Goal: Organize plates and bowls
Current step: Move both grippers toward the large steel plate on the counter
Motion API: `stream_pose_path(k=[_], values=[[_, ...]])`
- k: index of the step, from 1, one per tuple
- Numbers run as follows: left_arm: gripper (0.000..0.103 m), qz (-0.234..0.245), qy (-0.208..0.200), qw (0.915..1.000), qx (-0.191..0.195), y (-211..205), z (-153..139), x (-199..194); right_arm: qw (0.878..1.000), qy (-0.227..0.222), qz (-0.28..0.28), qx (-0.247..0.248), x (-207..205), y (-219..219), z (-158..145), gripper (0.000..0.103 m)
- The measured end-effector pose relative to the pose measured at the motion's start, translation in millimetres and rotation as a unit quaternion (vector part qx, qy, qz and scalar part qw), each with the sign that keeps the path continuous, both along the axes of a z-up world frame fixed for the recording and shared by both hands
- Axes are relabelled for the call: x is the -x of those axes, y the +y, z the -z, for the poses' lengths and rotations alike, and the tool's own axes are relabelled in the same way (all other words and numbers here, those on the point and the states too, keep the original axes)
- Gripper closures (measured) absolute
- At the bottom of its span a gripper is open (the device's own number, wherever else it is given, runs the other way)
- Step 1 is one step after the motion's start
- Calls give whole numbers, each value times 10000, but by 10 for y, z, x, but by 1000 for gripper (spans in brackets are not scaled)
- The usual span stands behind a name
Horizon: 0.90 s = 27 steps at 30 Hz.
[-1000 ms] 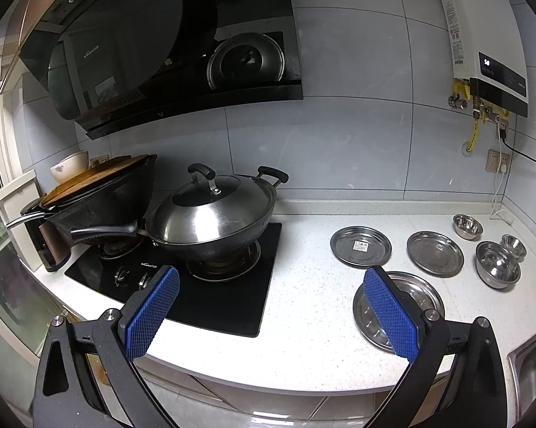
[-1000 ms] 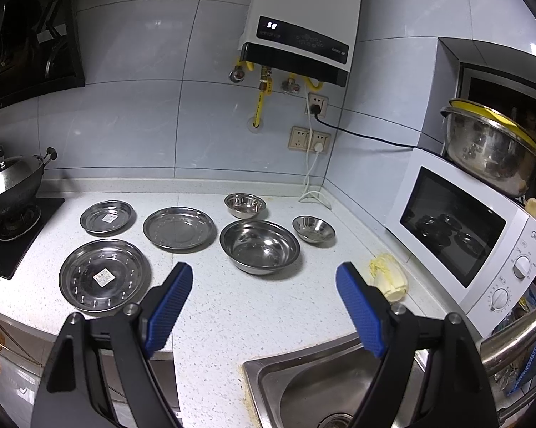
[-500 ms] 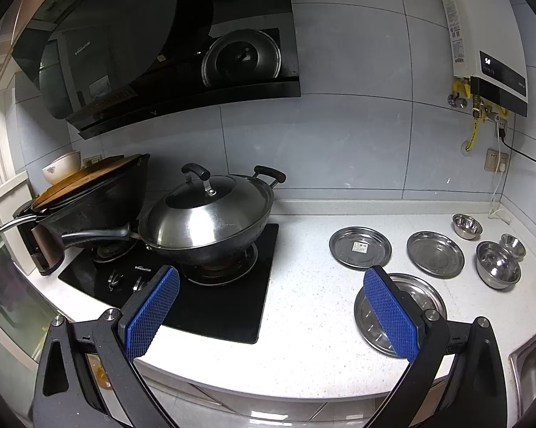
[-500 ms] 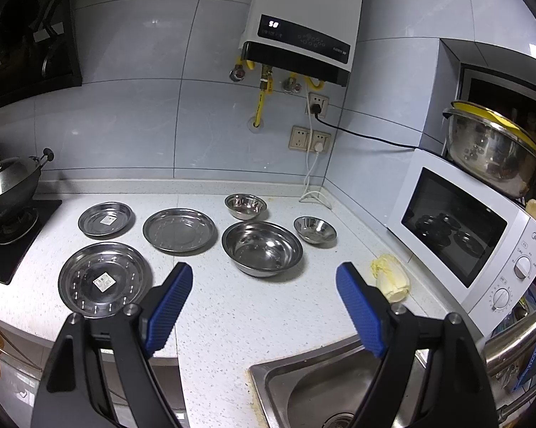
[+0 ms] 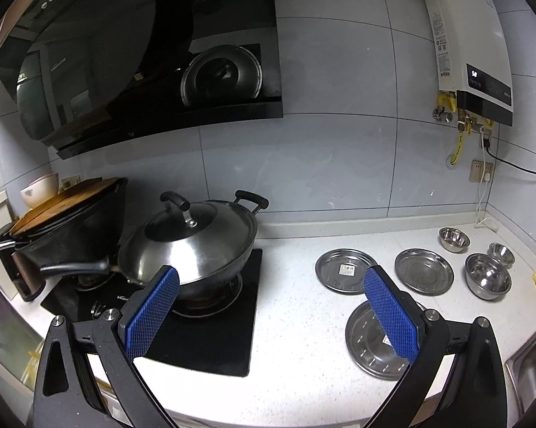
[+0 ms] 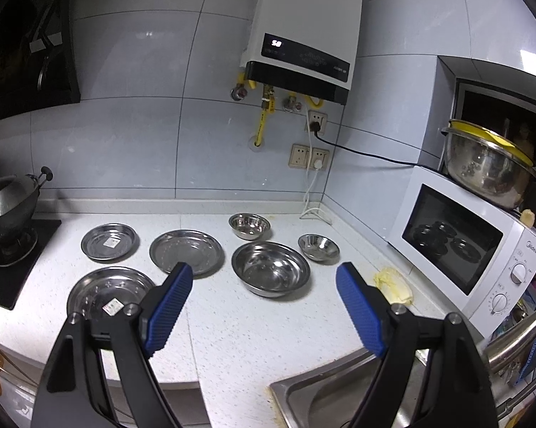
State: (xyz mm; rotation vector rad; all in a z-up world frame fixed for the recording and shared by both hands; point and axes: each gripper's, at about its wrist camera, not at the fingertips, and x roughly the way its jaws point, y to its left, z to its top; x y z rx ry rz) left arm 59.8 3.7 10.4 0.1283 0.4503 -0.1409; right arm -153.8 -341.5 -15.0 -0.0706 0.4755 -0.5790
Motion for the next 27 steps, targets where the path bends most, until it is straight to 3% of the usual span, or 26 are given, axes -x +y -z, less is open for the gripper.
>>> stream_pose_path(k=[15, 27], values=[[1, -60, -1, 9998, 207, -535, 68, -500, 9981, 70, -601, 134, -871, -226, 98, 20], [1, -47, 219, 9997, -49, -1180, 247, -1067, 9946, 135, -960, -366, -1727, -598, 351, 20]])
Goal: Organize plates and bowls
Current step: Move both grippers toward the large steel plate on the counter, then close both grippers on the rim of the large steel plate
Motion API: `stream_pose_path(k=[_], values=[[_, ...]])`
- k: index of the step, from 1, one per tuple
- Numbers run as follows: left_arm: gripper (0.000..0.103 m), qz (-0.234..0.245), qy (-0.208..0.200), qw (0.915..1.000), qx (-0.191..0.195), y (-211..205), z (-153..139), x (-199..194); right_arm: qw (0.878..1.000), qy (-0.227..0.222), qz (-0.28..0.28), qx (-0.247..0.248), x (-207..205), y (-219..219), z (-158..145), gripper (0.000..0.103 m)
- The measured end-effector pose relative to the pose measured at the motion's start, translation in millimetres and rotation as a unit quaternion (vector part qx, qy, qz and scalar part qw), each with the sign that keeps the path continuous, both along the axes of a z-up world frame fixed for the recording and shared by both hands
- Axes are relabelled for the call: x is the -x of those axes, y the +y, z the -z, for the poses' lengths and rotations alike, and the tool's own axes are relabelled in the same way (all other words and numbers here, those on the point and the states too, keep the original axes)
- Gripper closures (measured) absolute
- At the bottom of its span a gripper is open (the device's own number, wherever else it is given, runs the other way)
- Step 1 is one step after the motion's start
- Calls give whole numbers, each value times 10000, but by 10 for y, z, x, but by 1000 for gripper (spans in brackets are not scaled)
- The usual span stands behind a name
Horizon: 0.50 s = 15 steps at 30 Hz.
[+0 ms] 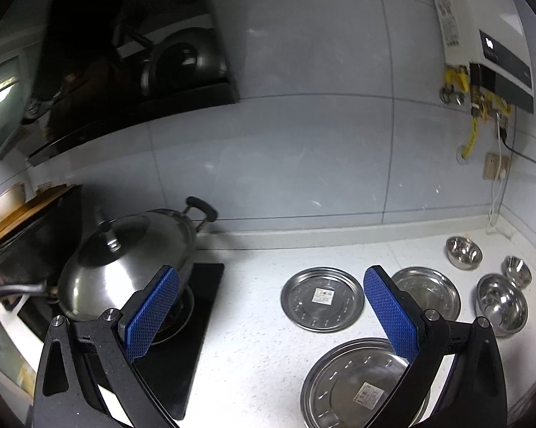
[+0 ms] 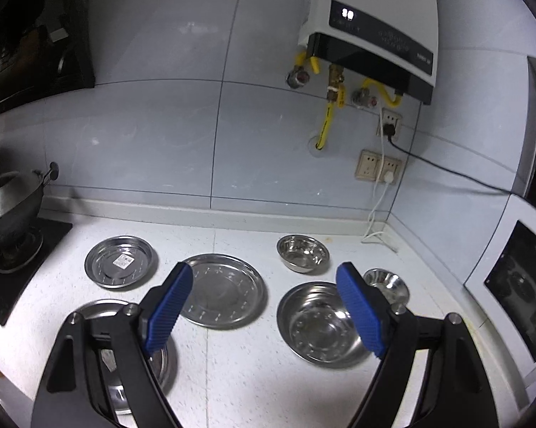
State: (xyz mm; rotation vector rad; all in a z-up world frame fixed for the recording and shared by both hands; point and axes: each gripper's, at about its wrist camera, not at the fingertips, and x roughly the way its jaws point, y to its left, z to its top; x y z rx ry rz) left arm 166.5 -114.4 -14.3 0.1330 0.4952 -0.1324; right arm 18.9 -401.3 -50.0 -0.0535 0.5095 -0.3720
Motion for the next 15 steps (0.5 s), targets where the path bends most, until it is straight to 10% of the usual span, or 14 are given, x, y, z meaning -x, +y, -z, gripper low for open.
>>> stream_pose_path(k=[15], values=[[1, 708, 616, 9955, -103, -133, 312, -651, 9963, 751, 132, -407, -565, 501, 452, 20]])
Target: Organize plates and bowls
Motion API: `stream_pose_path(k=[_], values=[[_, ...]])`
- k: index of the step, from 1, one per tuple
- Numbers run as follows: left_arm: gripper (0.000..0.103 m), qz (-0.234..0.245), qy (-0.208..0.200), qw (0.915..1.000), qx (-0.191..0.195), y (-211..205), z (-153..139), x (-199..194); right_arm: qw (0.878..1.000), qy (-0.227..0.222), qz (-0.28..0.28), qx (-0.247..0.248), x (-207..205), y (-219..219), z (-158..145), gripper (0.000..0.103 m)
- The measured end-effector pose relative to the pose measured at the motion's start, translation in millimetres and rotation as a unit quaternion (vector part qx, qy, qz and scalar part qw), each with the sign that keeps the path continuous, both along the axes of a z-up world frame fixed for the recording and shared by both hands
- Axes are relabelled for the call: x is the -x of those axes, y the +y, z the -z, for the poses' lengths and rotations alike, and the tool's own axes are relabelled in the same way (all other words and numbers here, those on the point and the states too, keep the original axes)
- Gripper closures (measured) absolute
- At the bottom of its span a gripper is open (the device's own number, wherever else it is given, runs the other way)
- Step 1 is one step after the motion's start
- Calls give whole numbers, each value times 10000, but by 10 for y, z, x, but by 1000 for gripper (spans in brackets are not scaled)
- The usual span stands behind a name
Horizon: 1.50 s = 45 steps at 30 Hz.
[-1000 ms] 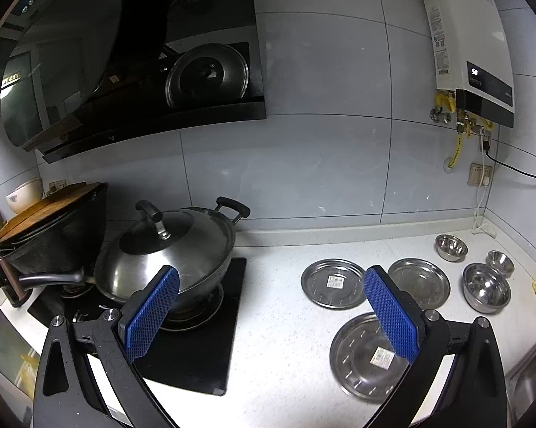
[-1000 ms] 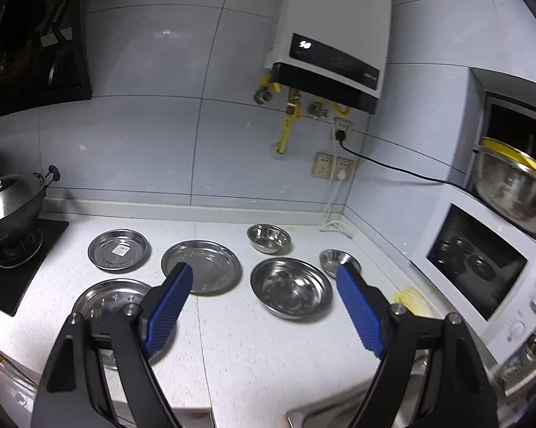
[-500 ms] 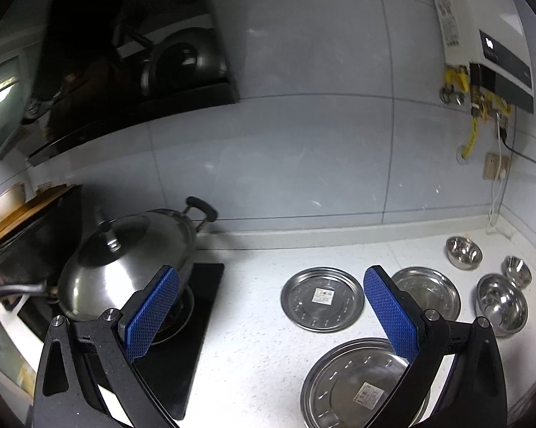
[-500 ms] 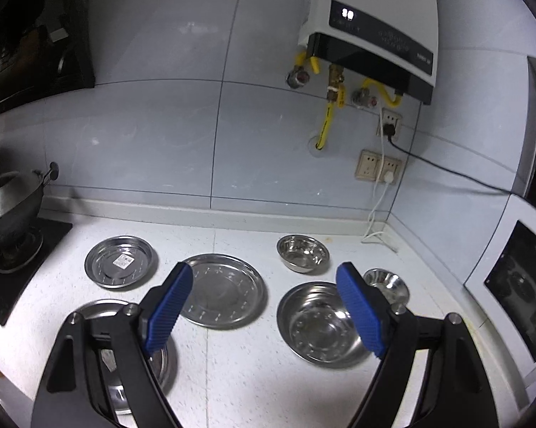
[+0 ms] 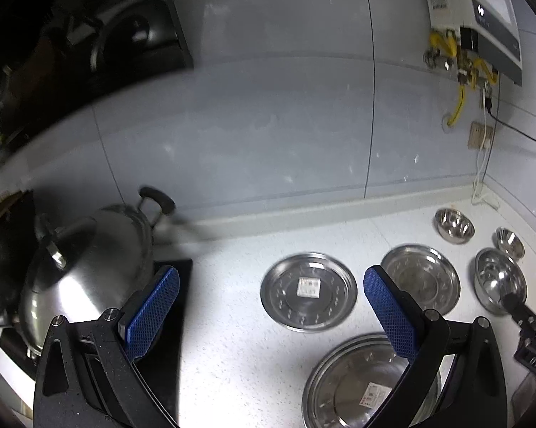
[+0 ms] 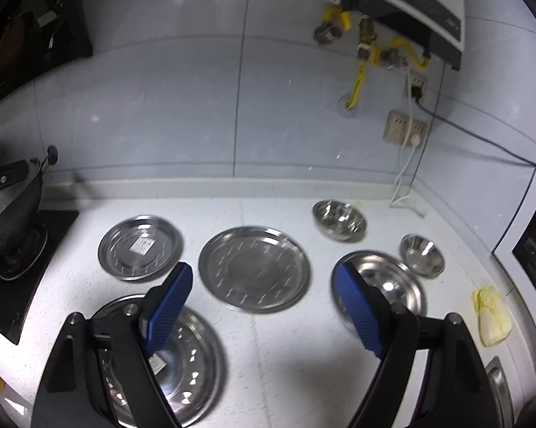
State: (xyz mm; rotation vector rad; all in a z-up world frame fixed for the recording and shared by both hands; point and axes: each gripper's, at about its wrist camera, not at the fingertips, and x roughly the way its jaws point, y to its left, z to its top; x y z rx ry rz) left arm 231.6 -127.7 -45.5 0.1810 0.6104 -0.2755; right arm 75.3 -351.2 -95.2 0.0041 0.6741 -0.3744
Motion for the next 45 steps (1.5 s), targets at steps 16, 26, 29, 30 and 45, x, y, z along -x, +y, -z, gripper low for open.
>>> stream_pose_path(k=[16, 26, 29, 30, 45], values=[[34, 387, 3100, 9467, -789, -555, 1631, -329, 9795, 1586, 277, -1208, -402, -101, 1198, 21], [79, 250, 3831, 9178, -1011, -575, 1775, -242, 9506, 2520, 257, -1797, -541, -62, 1654, 88], [86, 151, 3866, 9166, -1007, -543, 1744, -252, 9477, 2622, 229, -1806, -550, -59, 1640, 89], [87, 110, 3872, 9164, -1010, -505, 1774, -251, 9473, 2660, 173, -1775, -555, -37, 1625, 89], [88, -854, 3385, 9328, -892, 484, 1124, -224, 9506, 2498, -1069, -1503, -1022, 797, 1169, 91]])
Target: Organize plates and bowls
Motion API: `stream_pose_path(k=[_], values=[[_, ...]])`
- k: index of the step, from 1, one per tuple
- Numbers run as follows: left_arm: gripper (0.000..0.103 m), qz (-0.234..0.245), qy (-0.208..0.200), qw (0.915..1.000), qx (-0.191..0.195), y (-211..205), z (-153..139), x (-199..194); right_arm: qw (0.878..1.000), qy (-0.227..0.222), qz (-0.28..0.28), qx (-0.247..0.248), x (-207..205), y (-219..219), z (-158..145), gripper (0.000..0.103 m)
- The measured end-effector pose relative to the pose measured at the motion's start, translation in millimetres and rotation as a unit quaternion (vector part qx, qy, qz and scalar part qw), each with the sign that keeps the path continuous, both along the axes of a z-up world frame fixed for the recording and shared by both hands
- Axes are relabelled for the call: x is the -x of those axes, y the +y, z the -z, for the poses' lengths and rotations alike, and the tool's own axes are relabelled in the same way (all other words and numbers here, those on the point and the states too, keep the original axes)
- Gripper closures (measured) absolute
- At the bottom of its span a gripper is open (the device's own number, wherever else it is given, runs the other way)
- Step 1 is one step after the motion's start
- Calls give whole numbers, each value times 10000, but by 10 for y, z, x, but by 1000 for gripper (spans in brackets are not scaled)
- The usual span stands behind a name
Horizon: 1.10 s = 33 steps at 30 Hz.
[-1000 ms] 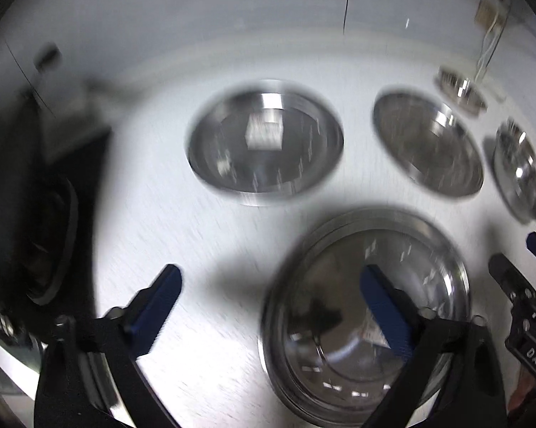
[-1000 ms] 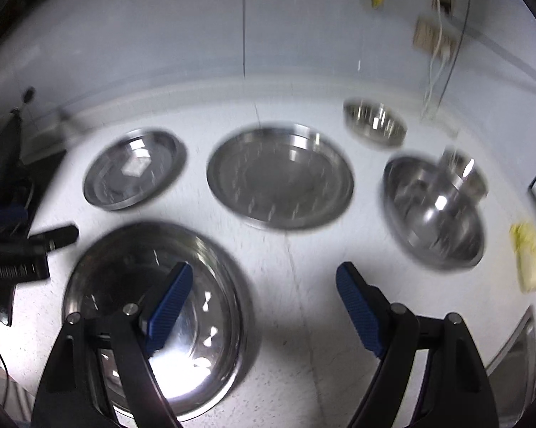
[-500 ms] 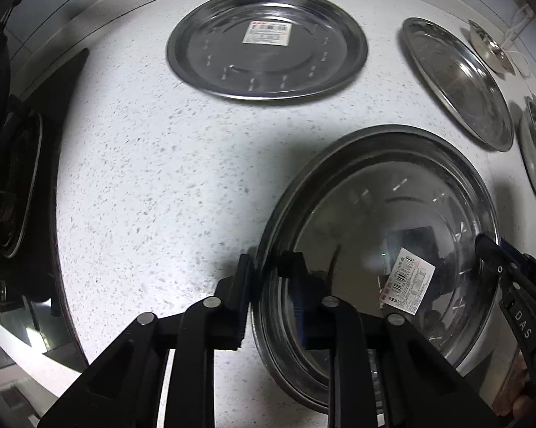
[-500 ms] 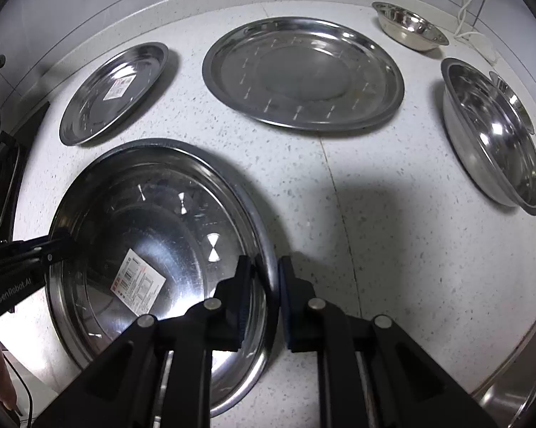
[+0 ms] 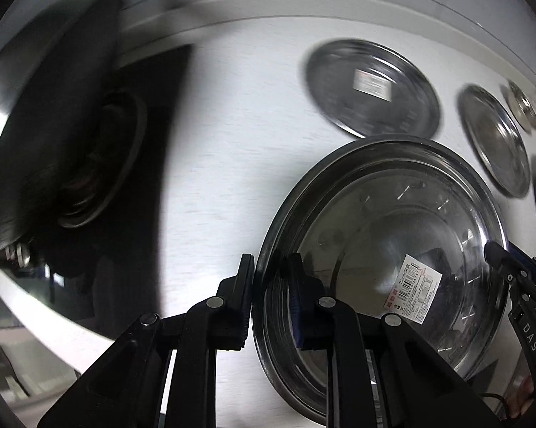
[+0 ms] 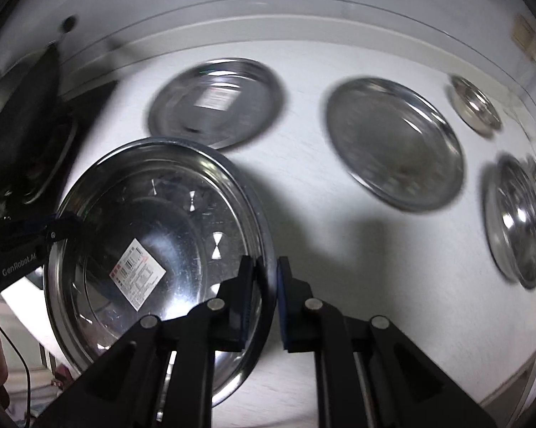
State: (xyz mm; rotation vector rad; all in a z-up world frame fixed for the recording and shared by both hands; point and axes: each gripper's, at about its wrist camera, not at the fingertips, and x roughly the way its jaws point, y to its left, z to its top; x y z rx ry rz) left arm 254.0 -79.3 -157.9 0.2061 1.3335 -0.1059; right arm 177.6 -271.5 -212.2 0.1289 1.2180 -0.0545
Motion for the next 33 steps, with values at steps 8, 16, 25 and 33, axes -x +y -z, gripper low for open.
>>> stream_pose_path(k=[8, 16, 25, 33], values=[[88, -423, 110, 9990, -112, 536, 347, -1, 9986, 208, -438, -194, -189, 435, 206, 92], [90, -386, 200, 9988, -247, 580, 518, 138, 9974, 480, -461, -258, -163, 499, 425, 93], [90, -256, -261, 9989, -282, 510, 437, 231, 9983, 434, -310, -221, -171, 456, 462, 84], [73, -380, -548, 9977, -97, 477, 116, 217, 9990, 200, 28, -394, -138, 151, 269, 71]])
